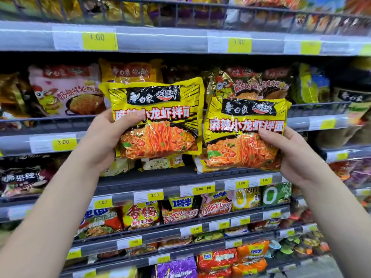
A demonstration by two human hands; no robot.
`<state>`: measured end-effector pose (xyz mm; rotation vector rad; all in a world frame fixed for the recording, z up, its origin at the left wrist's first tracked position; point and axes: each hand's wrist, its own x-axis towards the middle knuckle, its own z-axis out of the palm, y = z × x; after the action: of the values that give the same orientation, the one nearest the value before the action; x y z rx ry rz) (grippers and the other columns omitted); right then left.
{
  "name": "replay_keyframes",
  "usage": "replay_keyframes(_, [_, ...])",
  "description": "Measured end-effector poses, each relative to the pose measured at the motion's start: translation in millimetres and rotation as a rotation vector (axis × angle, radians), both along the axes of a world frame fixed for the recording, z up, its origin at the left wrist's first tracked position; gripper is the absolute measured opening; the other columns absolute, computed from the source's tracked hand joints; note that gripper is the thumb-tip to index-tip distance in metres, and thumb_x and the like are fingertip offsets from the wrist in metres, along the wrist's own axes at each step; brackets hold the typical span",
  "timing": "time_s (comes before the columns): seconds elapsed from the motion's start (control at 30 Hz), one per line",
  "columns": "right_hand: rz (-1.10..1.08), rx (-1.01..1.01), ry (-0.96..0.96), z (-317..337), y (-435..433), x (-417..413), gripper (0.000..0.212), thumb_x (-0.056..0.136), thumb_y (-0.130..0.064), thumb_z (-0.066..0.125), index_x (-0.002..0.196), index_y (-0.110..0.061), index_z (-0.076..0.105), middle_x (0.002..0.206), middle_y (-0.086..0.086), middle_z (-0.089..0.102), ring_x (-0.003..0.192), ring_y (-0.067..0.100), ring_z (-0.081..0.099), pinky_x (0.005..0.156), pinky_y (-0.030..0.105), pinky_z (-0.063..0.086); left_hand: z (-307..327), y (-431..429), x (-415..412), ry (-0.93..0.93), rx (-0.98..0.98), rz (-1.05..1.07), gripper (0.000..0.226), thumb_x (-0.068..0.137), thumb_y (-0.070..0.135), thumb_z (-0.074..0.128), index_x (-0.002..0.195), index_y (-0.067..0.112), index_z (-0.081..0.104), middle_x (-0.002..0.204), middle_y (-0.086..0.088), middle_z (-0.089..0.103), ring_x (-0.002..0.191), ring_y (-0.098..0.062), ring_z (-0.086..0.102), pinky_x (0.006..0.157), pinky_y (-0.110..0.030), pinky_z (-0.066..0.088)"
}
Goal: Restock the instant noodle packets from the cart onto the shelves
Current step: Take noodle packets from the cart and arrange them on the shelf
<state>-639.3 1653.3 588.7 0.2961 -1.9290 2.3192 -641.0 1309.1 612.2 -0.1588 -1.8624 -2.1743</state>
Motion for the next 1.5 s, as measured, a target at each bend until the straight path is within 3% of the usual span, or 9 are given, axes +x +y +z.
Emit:
replay_keyframes(0.13, [-0.036, -0.013, -0.006, 1, 32, -6, 0.033, 0.079, -0.021, 0.067, 0.112, -0.017, 0.07, 0.101, 0.001, 0.08, 0.087, 0.015, 0.077, 0.067, 0.03, 0.062, 1, 29, -12, 0.011, 0.017, -0.021, 0.03, 0.071, 0.027, 0.075, 0.098, 0.019, 0.067, 0.079, 0.006, 0.078, 0.07, -0.009, 0.075, 0.055, -0.026, 0.058])
replay_keyframes(0.33, [-0.02, -0.047, 0.013, 2, 95, -19, 0.03, 0.078, -0.022, 0.066, 0.107, -0.019, 0.07, 0.095, -0.003, 0.08, 0.082, 0.012, 0.077, 0.065, 0.03, 0.063, 2, 91, -22, 0.013, -0.013, 0.0, 0.026, 0.076, 0.025, 0.076, 0.1, 0.02, 0.067, 0.08, 0.006, 0.078, 0.07, -0.009, 0.075, 0.054, -0.025, 0.058])
replay_keyframes(0.5, [0.055, -0.047, 0.017, 4, 151, -37, 0.031, 0.077, -0.024, 0.069, 0.107, -0.018, 0.07, 0.094, -0.003, 0.08, 0.082, 0.011, 0.077, 0.064, 0.028, 0.061, -5, 146, -21, 0.023, -0.011, 0.065, 0.047, 0.055, 0.037, 0.08, 0.096, 0.02, 0.067, 0.078, 0.005, 0.078, 0.069, -0.011, 0.075, 0.053, -0.027, 0.058])
replay_keyframes(0.63, [0.111, -0.023, -0.014, 7, 178, -51, 0.055, 0.074, -0.028, 0.074, 0.126, -0.012, 0.067, 0.108, 0.004, 0.078, 0.092, 0.018, 0.076, 0.077, 0.038, 0.064, -12, 170, -16, -0.017, 0.005, 0.106, 0.053, 0.058, 0.037, 0.091, 0.103, 0.02, 0.07, 0.094, -0.004, 0.08, 0.077, -0.017, 0.076, 0.06, -0.034, 0.061])
replay_keyframes(0.7, [0.133, -0.023, -0.021, 8, 182, -55, 0.054, 0.075, -0.028, 0.073, 0.127, -0.013, 0.066, 0.113, 0.007, 0.077, 0.096, 0.02, 0.075, 0.083, 0.041, 0.063, -13, 172, -14, -0.033, 0.001, 0.146, 0.052, 0.06, 0.037, 0.091, 0.105, 0.02, 0.07, 0.101, -0.007, 0.079, 0.081, -0.018, 0.076, 0.064, -0.035, 0.062])
replay_keyframes(0.9, [0.177, -0.002, -0.043, 0, 155, -54, 0.032, 0.078, -0.022, 0.07, 0.109, -0.017, 0.075, 0.104, 0.006, 0.079, 0.088, 0.018, 0.077, 0.076, 0.037, 0.064, -22, 153, 6, -0.051, -0.035, 0.157, 0.097, 0.036, 0.055, 0.097, 0.117, 0.01, 0.068, 0.103, -0.008, 0.079, 0.088, -0.021, 0.077, 0.064, -0.031, 0.06])
replay_keyframes(0.97, [0.193, 0.006, -0.051, -4, 137, -51, 0.022, 0.077, -0.022, 0.069, 0.097, -0.019, 0.078, 0.097, 0.003, 0.08, 0.082, 0.015, 0.077, 0.071, 0.034, 0.064, -27, 137, 12, -0.065, -0.028, 0.146, 0.093, 0.037, 0.053, 0.098, 0.114, 0.011, 0.07, 0.101, -0.009, 0.079, 0.085, -0.021, 0.077, 0.062, -0.031, 0.06])
replay_keyframes(1.2, [0.151, -0.007, -0.059, -10, 60, -38, 0.039, 0.078, -0.023, 0.068, 0.116, -0.015, 0.068, 0.097, 0.001, 0.08, 0.082, 0.014, 0.077, 0.064, 0.033, 0.063, -33, 69, 18, -0.079, 0.035, 0.072, 0.073, 0.039, 0.047, 0.094, 0.103, 0.019, 0.072, 0.096, -0.003, 0.08, 0.082, -0.018, 0.078, 0.06, -0.029, 0.06])
replay_keyframes(1.5, [0.127, 0.01, -0.049, -2, 20, -20, 0.032, 0.079, -0.022, 0.066, 0.111, -0.017, 0.069, 0.096, -0.001, 0.08, 0.083, 0.013, 0.077, 0.065, 0.031, 0.063, -22, 22, 15, -0.094, 0.004, 0.05, 0.063, 0.055, 0.041, 0.085, 0.111, 0.017, 0.07, 0.1, -0.003, 0.079, 0.087, -0.019, 0.077, 0.063, -0.03, 0.06])
